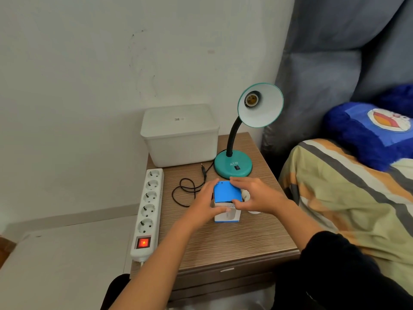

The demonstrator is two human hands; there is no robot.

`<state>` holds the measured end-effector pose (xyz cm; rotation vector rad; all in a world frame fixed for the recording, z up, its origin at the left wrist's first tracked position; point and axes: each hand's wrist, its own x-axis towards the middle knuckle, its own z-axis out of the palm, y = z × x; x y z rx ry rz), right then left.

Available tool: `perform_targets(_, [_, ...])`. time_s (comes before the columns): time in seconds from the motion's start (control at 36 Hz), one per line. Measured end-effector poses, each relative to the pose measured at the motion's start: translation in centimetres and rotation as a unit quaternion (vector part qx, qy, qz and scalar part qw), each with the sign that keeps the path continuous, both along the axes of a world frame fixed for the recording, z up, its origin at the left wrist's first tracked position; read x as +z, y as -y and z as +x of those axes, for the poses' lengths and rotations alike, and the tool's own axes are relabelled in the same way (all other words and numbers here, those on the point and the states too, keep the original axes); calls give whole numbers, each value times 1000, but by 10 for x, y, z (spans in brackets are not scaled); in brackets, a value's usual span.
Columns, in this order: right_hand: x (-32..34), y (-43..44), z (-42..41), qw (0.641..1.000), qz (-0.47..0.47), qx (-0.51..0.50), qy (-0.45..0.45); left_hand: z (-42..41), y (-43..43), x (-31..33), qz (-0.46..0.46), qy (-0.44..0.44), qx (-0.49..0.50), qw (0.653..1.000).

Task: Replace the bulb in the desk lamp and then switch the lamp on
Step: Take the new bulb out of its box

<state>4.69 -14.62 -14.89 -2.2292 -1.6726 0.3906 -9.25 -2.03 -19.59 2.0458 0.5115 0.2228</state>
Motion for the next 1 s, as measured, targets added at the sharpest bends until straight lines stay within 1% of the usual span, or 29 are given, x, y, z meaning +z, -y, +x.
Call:
perform_targets(0.08, [-4, 2, -1, 1000, 8, 0, 14, 0, 0, 2, 6, -2, -2, 1000])
perform_targets(0.17, [-6, 2, -2, 997, 76, -27, -12, -1, -1, 3, 8, -5, -2, 1000])
perform_targets(0.31, [0, -1, -1, 987, 134, -58, -59, -3, -2, 2, -53, -6, 3, 999])
perform_targets(0.44, [6, -14, 0, 974, 185, -109, -74, -4, 3, 7, -66, 8, 6, 998])
perform_targets(0.61, [12, -26, 4, 966, 200, -146, -81, -5, 5, 6, -58, 28, 4, 998])
perform_targets(0.67, [13, -29, 5, 967, 187, -153, -79, -5, 6, 7, -59, 28, 6, 998])
perform_targets(0.92, [29, -18, -2, 971, 167, -159, -62, -2, 7, 11, -39, 1, 0, 999])
perform_targets(1.0, [24, -15, -8, 966, 176, -179, -59, -5, 6, 8, -34, -8, 1, 999])
